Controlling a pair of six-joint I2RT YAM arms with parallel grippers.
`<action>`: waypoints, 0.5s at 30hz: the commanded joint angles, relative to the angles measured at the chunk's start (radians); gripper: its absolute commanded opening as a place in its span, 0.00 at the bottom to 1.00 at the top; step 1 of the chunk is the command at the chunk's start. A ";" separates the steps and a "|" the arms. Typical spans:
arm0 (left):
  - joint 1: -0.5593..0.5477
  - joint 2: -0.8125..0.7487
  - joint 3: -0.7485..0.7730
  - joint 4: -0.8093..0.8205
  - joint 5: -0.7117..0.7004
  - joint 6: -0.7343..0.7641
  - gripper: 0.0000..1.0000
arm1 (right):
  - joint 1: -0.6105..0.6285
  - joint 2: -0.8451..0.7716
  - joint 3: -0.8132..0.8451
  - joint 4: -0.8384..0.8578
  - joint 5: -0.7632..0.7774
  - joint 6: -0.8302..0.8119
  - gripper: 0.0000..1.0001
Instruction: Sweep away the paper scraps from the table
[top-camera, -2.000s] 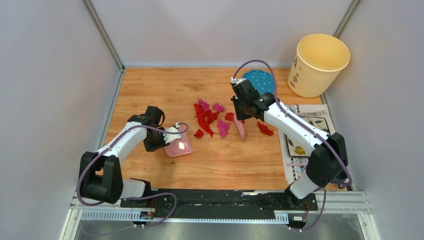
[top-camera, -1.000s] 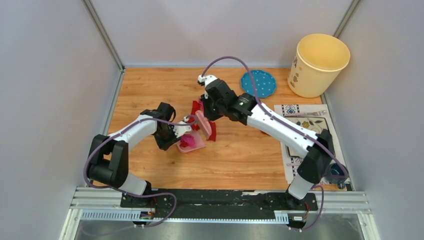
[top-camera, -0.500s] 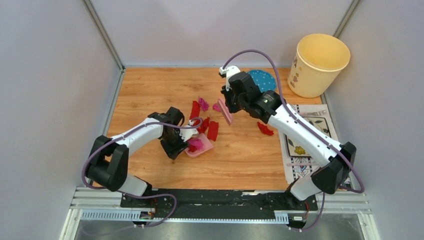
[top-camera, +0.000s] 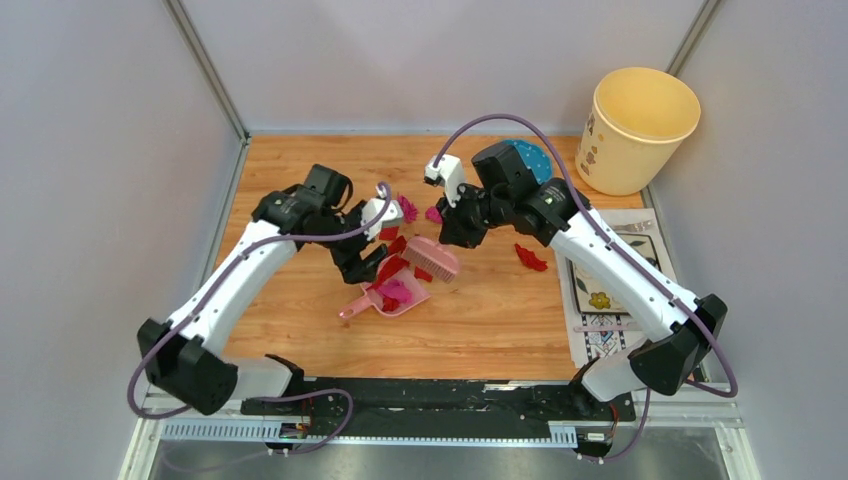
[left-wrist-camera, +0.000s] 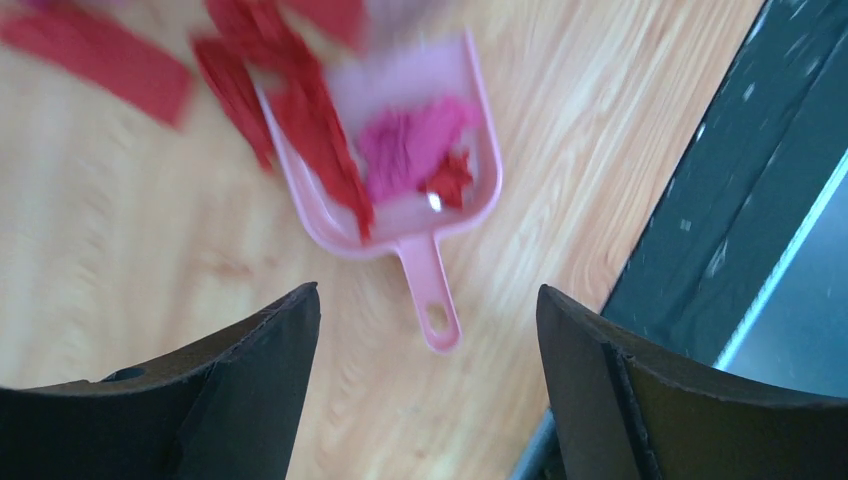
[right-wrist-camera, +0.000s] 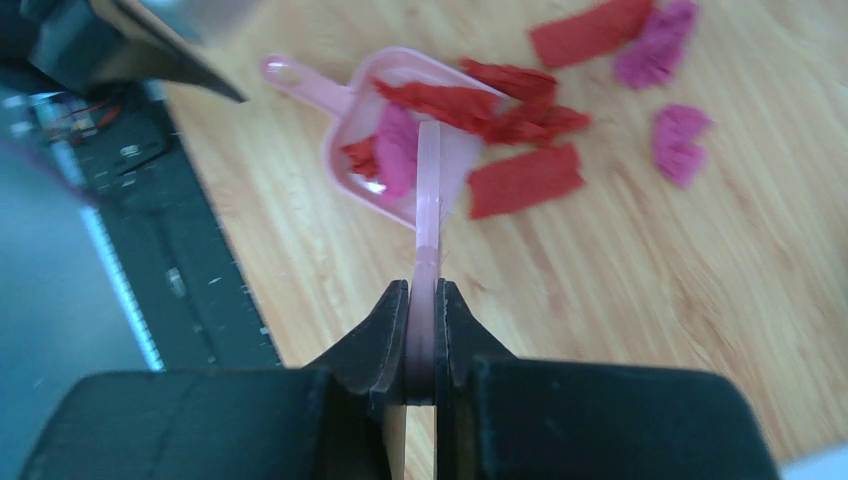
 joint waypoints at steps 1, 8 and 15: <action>-0.001 -0.146 0.133 0.126 0.250 0.042 0.88 | 0.000 -0.047 0.047 0.003 -0.327 -0.091 0.00; -0.001 -0.062 0.196 0.108 0.430 0.114 0.89 | 0.003 -0.042 0.038 0.116 -0.467 -0.008 0.00; -0.036 -0.028 0.173 0.073 0.514 0.131 0.89 | 0.014 -0.032 0.056 0.130 -0.480 0.003 0.00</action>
